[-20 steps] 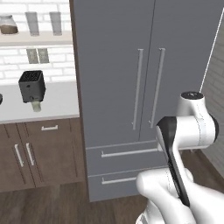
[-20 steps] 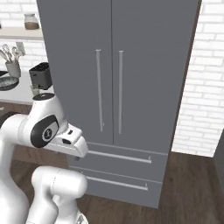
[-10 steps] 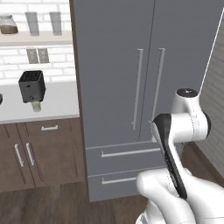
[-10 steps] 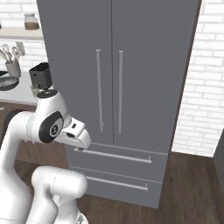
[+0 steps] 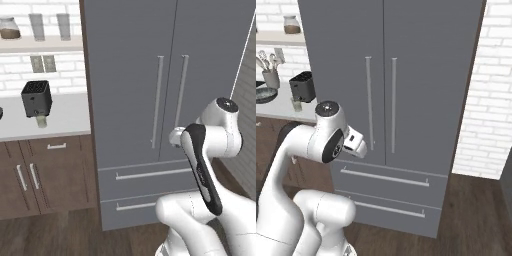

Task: Grab a lemon wedge from the fridge and one ice cube from the ice bowl, and put them in the glass of lemonade.

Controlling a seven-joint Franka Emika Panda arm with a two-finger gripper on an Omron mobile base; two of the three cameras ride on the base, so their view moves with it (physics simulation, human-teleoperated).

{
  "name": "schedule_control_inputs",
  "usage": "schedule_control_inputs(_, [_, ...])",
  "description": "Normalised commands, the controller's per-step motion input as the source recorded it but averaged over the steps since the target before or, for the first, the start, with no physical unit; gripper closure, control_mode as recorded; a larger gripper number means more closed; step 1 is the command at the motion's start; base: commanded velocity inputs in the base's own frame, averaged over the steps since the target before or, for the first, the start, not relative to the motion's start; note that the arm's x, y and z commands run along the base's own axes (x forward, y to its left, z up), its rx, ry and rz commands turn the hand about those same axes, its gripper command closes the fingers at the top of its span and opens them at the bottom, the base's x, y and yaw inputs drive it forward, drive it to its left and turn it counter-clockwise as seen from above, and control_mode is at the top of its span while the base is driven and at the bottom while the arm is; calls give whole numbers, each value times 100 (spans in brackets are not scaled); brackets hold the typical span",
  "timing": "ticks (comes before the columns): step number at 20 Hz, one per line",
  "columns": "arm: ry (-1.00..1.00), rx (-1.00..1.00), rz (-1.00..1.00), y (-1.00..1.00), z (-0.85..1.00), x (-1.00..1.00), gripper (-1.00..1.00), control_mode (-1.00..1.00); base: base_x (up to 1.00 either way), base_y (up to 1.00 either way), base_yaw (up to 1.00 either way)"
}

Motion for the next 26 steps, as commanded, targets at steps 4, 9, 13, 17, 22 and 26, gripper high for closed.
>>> schedule_control_inputs(4, [-18, 0, 2, 2, 18, 0, -100, -100, 0, 0, 0])
schedule_control_inputs(9, [0, 0, 0, 14, 11, 19, -100, -100, 0, 0, 0])
schedule_control_inputs(13, [-2, -1, 0, 2, 28, 41, -100, -100, 0, 0, 0])
schedule_control_inputs(17, [-18, -3, 0, 0, 58, 28, -100, -100, 0, 0, 0])
schedule_control_inputs(22, [-30, 0, 1, 0, 65, 36, -100, -100, 0, 0, 0])
schedule_control_inputs(26, [-27, -4, 4, 0, 67, 30, -100, -100, 0, 0, 0])
